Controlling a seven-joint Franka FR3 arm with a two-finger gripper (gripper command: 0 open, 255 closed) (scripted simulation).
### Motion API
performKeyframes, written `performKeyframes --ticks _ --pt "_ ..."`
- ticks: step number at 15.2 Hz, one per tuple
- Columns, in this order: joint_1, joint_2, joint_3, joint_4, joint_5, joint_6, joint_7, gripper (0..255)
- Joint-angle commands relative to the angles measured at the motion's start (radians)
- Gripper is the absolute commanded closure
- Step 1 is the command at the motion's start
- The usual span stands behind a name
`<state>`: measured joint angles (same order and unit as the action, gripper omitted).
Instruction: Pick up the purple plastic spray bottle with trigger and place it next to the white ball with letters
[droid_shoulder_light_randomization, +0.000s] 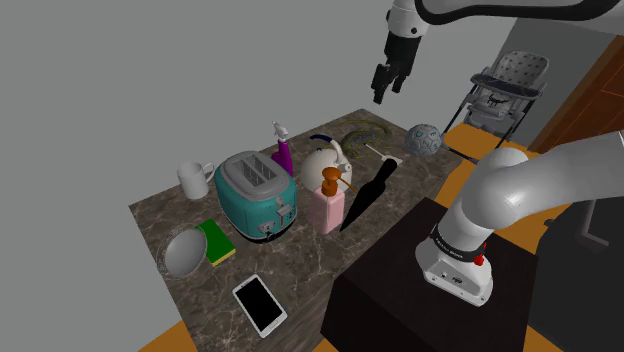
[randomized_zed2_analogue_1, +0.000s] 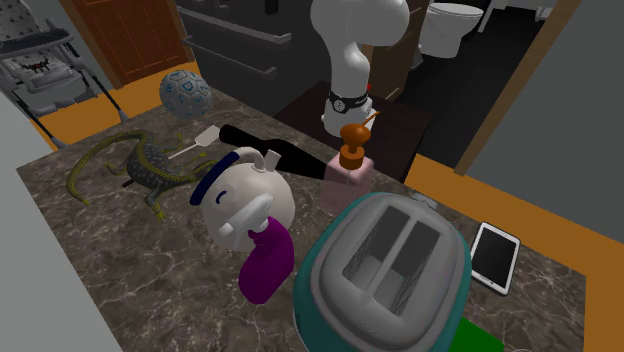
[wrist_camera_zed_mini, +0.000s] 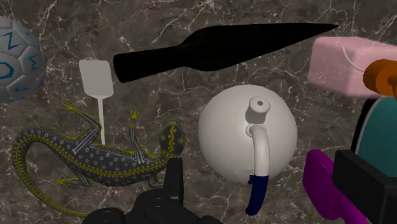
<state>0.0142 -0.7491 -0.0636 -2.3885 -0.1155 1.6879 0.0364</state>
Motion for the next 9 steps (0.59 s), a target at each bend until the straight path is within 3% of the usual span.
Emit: performKeyframes --ticks 1,9 --pt "0.000 0.000 0.000 0.000 0.000 0.000 0.000 0" --pt "0.043 0.264 0.079 0.102 0.069 0.132 0.124 0"
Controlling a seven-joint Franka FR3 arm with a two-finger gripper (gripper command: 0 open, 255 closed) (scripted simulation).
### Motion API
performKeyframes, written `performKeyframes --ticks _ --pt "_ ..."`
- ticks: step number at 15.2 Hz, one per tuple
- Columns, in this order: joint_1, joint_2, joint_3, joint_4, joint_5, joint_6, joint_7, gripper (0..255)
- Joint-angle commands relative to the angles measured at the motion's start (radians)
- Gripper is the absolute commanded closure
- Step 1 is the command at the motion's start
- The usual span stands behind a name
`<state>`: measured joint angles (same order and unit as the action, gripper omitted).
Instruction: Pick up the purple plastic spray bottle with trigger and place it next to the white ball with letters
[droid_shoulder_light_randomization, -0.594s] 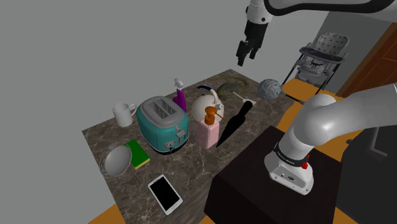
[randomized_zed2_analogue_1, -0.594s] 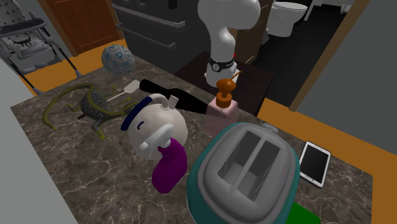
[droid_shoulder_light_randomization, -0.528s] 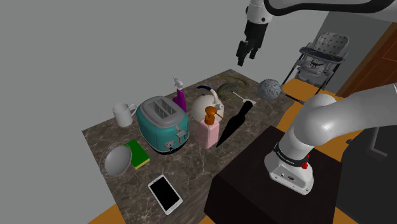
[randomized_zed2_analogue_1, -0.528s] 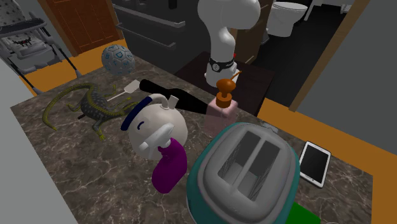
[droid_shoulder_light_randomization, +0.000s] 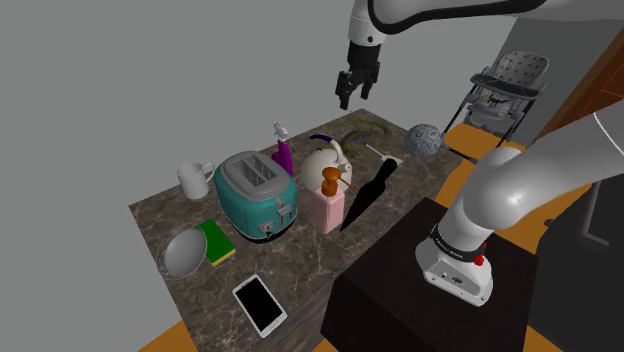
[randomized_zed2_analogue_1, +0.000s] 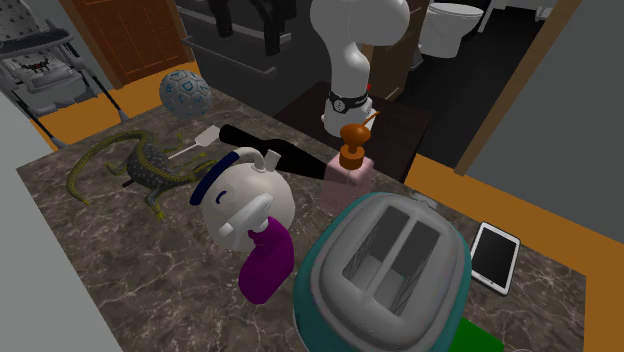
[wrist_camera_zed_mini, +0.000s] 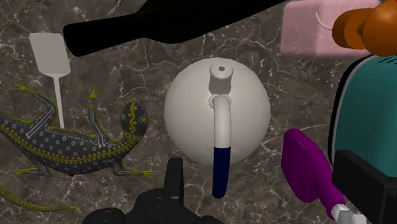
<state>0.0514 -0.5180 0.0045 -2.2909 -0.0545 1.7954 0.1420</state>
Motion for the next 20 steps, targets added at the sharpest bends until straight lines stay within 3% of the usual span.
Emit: performKeyframes --ticks 1,9,16,20 --pt "0.010 0.068 0.020 0.023 0.015 0.038 0.032 0" --pt "0.042 0.357 0.082 0.215 0.044 0.114 0.140 0" --pt "0.072 0.609 0.118 0.437 0.043 0.127 0.223 0" --pt "0.073 0.619 0.117 0.396 0.041 0.178 0.224 0"
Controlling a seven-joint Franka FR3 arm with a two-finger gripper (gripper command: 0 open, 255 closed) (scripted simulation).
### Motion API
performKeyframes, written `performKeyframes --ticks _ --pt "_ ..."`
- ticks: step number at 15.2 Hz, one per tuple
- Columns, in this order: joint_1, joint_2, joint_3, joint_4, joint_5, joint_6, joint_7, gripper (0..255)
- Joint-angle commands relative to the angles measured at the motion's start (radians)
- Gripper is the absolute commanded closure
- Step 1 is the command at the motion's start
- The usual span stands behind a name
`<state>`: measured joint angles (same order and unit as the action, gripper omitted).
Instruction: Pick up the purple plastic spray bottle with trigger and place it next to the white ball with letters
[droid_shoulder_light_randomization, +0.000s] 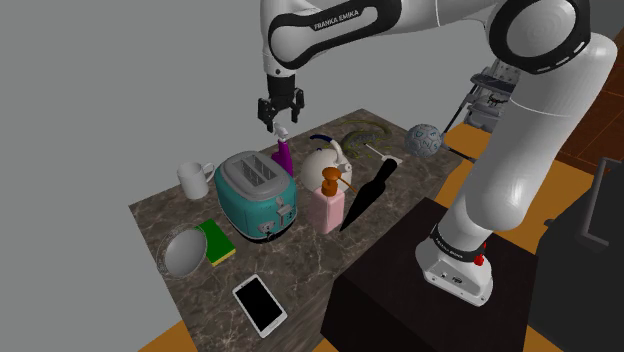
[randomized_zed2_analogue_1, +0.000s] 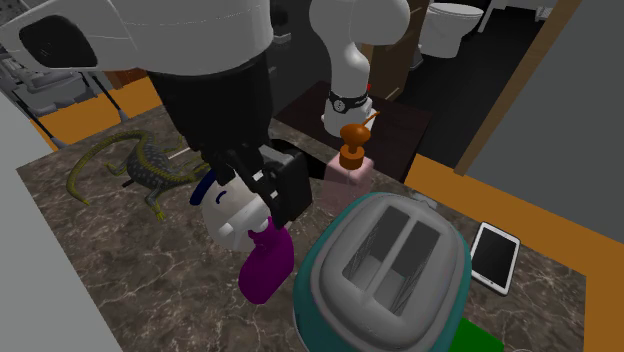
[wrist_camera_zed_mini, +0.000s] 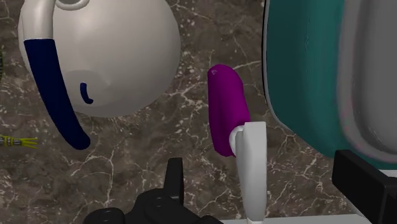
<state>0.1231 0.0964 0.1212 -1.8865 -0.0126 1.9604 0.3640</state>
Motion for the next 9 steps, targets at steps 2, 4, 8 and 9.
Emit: performKeyframes --ticks 2,4,8,9 --pt "0.001 0.012 0.001 -0.027 -0.002 0.039 0.003 0" --pt "0.001 0.017 0.000 -0.042 -0.002 0.059 0.003 0" --pt "0.001 0.018 0.000 -0.041 -0.002 0.059 0.003 0" --pt "0.001 0.018 0.000 -0.041 -0.002 0.059 0.003 0"
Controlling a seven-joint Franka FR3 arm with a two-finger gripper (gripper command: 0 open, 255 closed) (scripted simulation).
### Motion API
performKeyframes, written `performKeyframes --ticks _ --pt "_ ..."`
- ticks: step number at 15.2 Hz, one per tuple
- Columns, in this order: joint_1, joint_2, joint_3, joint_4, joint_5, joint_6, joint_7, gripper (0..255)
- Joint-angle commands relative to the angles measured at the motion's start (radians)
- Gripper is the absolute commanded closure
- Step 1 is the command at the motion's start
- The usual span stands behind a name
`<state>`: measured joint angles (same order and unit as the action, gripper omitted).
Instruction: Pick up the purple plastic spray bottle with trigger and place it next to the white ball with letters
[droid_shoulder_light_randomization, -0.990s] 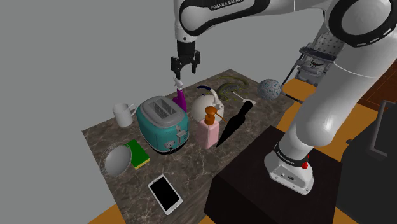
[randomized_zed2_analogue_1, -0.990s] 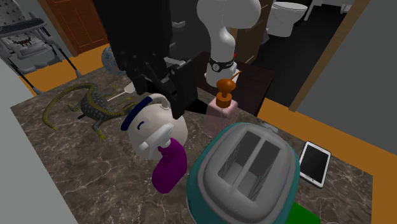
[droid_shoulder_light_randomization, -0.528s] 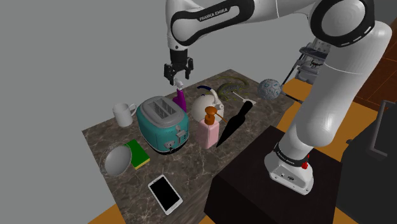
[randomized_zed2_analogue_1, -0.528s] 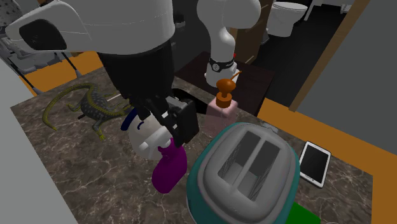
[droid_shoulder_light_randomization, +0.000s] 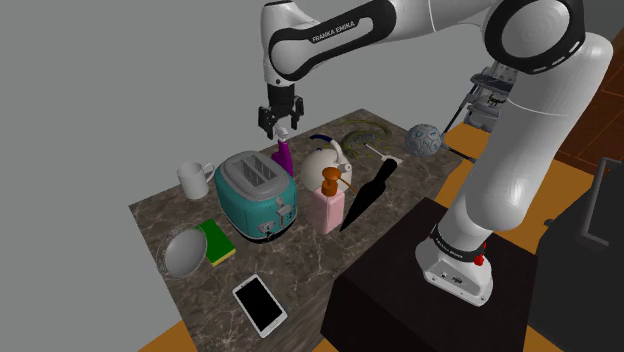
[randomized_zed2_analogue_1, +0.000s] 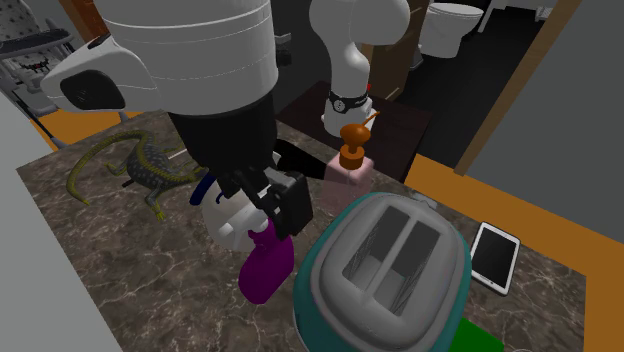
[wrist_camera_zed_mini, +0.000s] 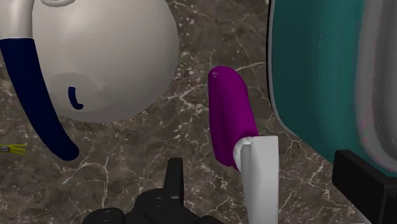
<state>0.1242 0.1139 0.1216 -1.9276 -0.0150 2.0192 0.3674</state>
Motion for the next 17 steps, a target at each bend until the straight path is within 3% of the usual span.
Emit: performKeyframes --ticks 1,2,3,12,17 --pt "0.000 0.000 0.000 0.000 0.000 0.000 0.000 0" --pt "0.000 0.000 0.000 0.000 0.000 0.000 0.000 0" --pt "0.000 0.000 0.000 0.000 0.000 0.000 0.000 255" --pt "0.000 0.000 0.000 0.000 0.000 0.000 0.000 255" --pt "0.000 -0.018 0.000 0.045 0.003 -0.063 -0.002 255"
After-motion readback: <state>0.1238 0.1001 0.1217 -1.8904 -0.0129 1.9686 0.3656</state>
